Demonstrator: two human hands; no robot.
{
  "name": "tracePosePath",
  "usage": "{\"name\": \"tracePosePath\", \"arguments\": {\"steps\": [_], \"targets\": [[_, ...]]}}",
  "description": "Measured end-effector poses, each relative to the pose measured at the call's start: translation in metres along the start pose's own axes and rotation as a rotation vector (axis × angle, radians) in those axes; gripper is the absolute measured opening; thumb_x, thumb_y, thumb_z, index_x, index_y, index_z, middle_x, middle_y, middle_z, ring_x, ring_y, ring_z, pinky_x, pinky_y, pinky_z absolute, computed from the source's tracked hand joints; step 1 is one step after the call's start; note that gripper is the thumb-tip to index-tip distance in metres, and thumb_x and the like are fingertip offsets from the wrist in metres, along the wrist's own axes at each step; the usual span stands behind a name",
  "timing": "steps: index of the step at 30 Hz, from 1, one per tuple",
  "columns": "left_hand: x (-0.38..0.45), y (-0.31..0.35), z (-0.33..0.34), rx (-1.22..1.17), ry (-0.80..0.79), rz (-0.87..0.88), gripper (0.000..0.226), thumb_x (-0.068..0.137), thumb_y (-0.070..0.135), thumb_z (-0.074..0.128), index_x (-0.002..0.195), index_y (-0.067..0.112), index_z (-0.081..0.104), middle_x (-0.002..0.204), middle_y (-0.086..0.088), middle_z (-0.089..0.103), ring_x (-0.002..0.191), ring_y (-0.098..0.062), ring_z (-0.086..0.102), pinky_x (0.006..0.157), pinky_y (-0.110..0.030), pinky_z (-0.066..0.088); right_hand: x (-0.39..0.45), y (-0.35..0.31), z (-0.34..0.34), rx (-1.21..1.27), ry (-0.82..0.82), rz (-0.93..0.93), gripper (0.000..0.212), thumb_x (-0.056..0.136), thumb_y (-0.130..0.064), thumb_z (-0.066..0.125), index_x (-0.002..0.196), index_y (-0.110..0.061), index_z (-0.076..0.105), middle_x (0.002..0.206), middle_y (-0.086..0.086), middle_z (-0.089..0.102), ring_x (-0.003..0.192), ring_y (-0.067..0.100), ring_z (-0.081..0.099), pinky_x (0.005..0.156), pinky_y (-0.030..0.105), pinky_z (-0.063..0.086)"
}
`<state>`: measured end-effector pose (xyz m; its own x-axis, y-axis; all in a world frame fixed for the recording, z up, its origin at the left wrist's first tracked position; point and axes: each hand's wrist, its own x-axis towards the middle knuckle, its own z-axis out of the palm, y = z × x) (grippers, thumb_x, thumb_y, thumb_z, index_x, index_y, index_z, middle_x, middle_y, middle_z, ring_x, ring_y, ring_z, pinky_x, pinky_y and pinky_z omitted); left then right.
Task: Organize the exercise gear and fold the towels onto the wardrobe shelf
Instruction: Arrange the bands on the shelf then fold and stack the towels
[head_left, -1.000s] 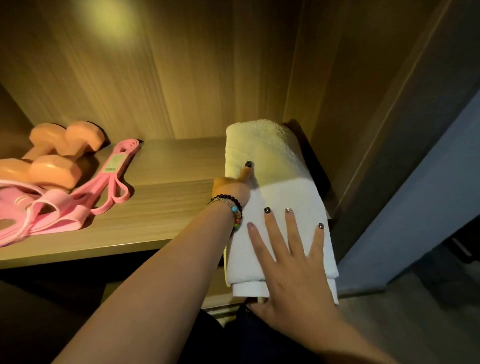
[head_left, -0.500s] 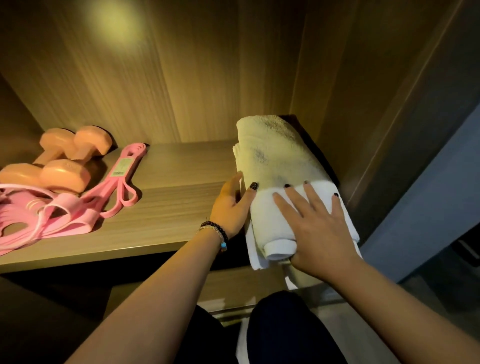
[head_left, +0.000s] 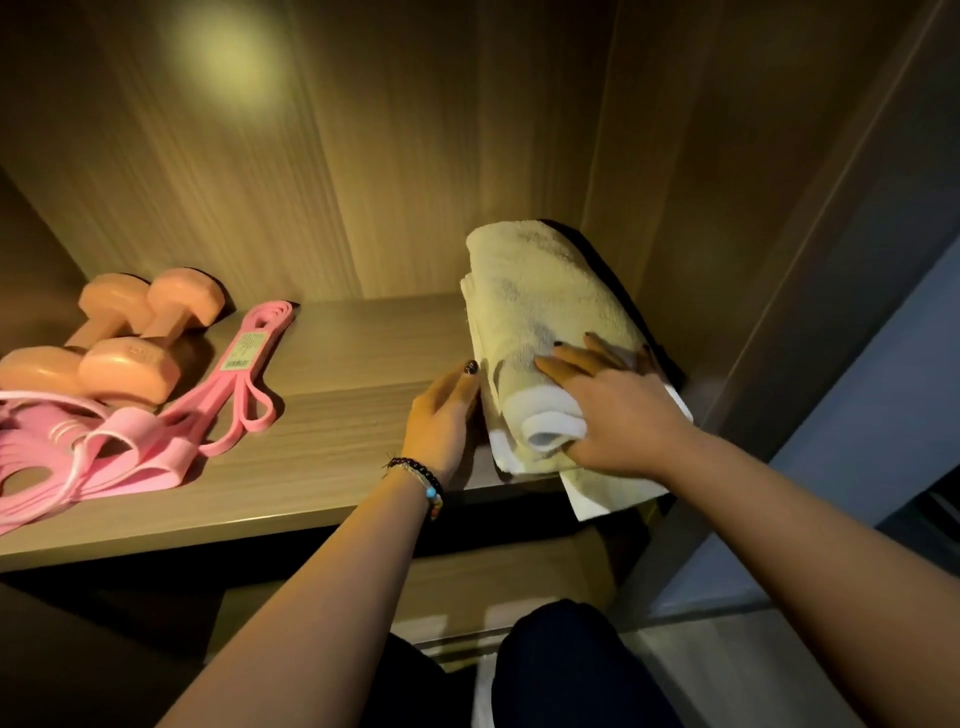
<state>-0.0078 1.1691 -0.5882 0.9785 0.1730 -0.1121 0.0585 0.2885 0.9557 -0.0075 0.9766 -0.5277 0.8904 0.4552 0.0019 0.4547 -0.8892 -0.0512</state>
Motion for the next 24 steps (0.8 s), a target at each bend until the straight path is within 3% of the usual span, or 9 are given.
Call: {"name": "tracePosePath", "arguments": {"steps": [3, 5, 8, 11, 13, 16, 21, 24], "targets": [[-0.001, -0.004, 0.002, 0.324, -0.086, 0.077, 0.036, 0.091, 0.039, 0.060, 0.115, 0.013, 0.068, 0.110, -0.005, 0.072, 0.108, -0.021, 0.065, 0.095, -0.037, 0.050, -0.020, 0.004, -0.002, -0.040, -0.017, -0.074, 0.093, 0.078, -0.072, 0.046, 0.150, -0.038, -0.002, 0.161, -0.008, 0.002, 0.148, 0.021, -0.007, 0.111, 0.055, 0.022], [0.000, -0.005, 0.001, 0.407, -0.102, 0.089, 0.047, 0.085, 0.050, 0.057, 0.119, 0.020, 0.067, 0.112, 0.000, 0.072, 0.110, -0.018, 0.064, 0.099, -0.041, 0.049, -0.023, 0.000, -0.004, -0.105, -0.052, -0.099, 0.103, 0.072, -0.082, 0.038, 0.149, -0.035, -0.011, 0.161, -0.003, 0.000, 0.148, 0.028, -0.006, 0.112, 0.060, 0.017], [0.002, -0.006, -0.001, 0.359, -0.115, 0.059, 0.052, 0.080, 0.052, 0.059, 0.124, 0.025, 0.064, 0.117, 0.004, 0.070, 0.113, -0.013, 0.062, 0.102, -0.043, 0.047, -0.020, -0.007, 0.007, -0.207, -0.053, -0.089, 0.118, 0.066, -0.088, 0.041, 0.147, -0.032, -0.024, 0.161, 0.005, -0.009, 0.147, 0.036, -0.011, 0.110, 0.067, 0.010], [0.006, -0.008, -0.003, 0.237, -0.109, 0.005, 0.069, 0.070, 0.054, 0.068, 0.131, 0.023, 0.059, 0.127, 0.004, 0.065, 0.121, -0.013, 0.058, 0.107, -0.043, 0.043, -0.008, -0.003, 0.016, -0.190, -0.014, -0.027, 0.120, 0.065, -0.090, 0.041, 0.147, -0.032, -0.023, 0.160, 0.001, -0.016, 0.145, 0.033, -0.019, 0.110, 0.069, 0.007], [0.006, -0.010, -0.002, 0.246, -0.106, 0.008, 0.062, 0.079, 0.045, 0.068, 0.135, 0.020, 0.056, 0.131, 0.000, 0.062, 0.124, -0.015, 0.056, 0.108, -0.042, 0.041, 0.005, -0.001, 0.017, -0.179, -0.024, 0.008, 0.119, 0.065, -0.091, 0.039, 0.147, -0.033, -0.025, 0.159, -0.002, -0.021, 0.145, 0.031, -0.022, 0.111, 0.069, 0.003], [-0.003, -0.007, 0.001, 0.399, -0.037, 0.143, 0.049, 0.091, 0.029, 0.060, 0.138, 0.017, 0.052, 0.134, 0.001, 0.060, 0.123, -0.007, 0.054, 0.107, -0.033, 0.043, 0.017, 0.001, 0.020, -0.176, -0.012, 0.024, 0.119, 0.064, -0.091, 0.040, 0.146, -0.034, -0.026, 0.157, -0.005, -0.022, 0.145, 0.027, -0.023, 0.112, 0.068, 0.001], [-0.022, -0.004, 0.007, 0.562, -0.002, 0.246, 0.045, 0.097, 0.028, 0.052, 0.141, 0.021, 0.049, 0.133, 0.006, 0.059, 0.118, -0.004, 0.056, 0.101, -0.026, 0.046, 0.013, 0.004, 0.022, -0.152, 0.039, 0.008, 0.120, 0.057, -0.093, 0.032, 0.146, -0.035, -0.023, 0.158, -0.008, -0.019, 0.146, 0.024, -0.021, 0.113, 0.065, 0.002], [-0.039, -0.001, 0.005, 0.799, -0.024, 0.300, 0.050, 0.096, 0.037, 0.042, 0.143, 0.023, 0.044, 0.127, 0.008, 0.060, 0.114, -0.012, 0.057, 0.093, -0.024, 0.044, 0.008, -0.002, 0.017, -0.129, 0.009, 0.026, 0.117, 0.067, -0.085, 0.045, 0.148, -0.032, -0.022, 0.158, -0.007, -0.021, 0.145, 0.025, -0.023, 0.114, 0.064, 0.002]]}}
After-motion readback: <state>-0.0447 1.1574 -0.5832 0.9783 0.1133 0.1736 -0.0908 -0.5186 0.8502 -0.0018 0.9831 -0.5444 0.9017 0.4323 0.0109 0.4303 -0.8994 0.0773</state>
